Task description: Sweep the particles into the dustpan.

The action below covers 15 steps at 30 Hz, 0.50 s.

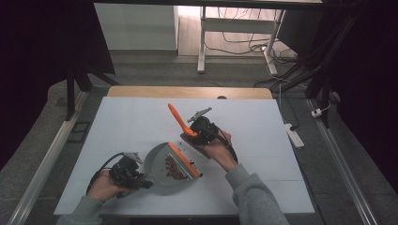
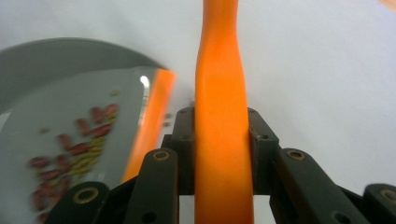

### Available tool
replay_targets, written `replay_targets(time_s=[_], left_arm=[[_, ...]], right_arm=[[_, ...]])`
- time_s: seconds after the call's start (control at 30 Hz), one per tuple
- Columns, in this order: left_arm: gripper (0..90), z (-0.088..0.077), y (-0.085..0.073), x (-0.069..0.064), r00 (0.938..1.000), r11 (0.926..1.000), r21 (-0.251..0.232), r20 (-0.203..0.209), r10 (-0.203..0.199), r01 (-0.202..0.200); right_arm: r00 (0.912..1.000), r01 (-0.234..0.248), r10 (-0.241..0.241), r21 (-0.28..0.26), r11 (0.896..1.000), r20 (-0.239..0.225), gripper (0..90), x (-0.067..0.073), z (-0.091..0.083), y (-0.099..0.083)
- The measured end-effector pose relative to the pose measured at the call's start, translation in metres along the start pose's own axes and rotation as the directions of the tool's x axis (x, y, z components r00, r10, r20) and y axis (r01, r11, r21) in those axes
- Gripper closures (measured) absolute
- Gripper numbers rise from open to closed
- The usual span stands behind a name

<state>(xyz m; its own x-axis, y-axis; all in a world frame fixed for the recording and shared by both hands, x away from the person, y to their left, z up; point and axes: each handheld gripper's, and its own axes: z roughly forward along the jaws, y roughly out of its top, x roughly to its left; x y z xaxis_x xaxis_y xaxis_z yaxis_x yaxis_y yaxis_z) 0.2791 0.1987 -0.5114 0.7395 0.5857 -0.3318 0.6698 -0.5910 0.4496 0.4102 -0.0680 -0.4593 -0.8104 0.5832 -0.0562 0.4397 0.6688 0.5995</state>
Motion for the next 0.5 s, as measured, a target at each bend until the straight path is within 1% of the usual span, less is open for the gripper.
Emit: replay_targets(time_s=[0.03,0.1,0.17,0.23,0.33,0.43,0.47,0.5], left_arm=[[61.8,-0.001,0.000,0.000,1.0000,1.0000,0.001,0.001,0.000,0.000],[61.8,-0.001,-0.001,0.001,1.0000,1.0000,0.000,0.002,-0.001,0.001],[61.8,-0.001,-0.001,0.001,1.0000,1.0000,-0.001,0.005,-0.002,0.002],[61.8,-0.001,-0.001,0.001,1.0000,1.0000,0.000,0.005,-0.001,0.001],[61.8,-0.001,-0.001,0.001,1.0000,1.0000,-0.001,0.005,-0.001,0.001],[61.8,-0.001,-0.001,0.001,1.0000,1.0000,-0.001,0.004,-0.001,0.001],[61.8,-0.001,-0.001,0.001,1.0000,1.0000,-0.001,0.003,-0.001,0.001],[61.8,-0.001,-0.001,0.001,1.0000,1.0000,-0.001,0.004,-0.001,0.001]], right_arm=[[0.9999,-0.012,0.012,0.002,1.000,0.006,71.0,-0.005,0.007,0.002],[0.9998,-0.015,0.015,0.004,1.000,0.009,71.0,-0.006,0.010,0.004],[0.9997,-0.014,0.014,0.019,1.000,0.021,71.0,-0.007,0.019,0.009],[0.9994,-0.007,0.005,0.041,0.999,0.034,71.1,-0.005,0.027,0.014],[0.9994,0.013,-0.016,0.073,0.997,0.031,71.1,-0.001,0.036,0.019],[0.9991,0.031,-0.034,0.088,0.996,0.025,71.1,0.005,0.040,0.023],[0.9981,0.056,-0.058,0.093,0.994,0.022,71.1,0.011,0.041,0.024],[0.9981,0.056,-0.058,0.093,0.994,0.022,71.1,0.011,0.041,0.024]])
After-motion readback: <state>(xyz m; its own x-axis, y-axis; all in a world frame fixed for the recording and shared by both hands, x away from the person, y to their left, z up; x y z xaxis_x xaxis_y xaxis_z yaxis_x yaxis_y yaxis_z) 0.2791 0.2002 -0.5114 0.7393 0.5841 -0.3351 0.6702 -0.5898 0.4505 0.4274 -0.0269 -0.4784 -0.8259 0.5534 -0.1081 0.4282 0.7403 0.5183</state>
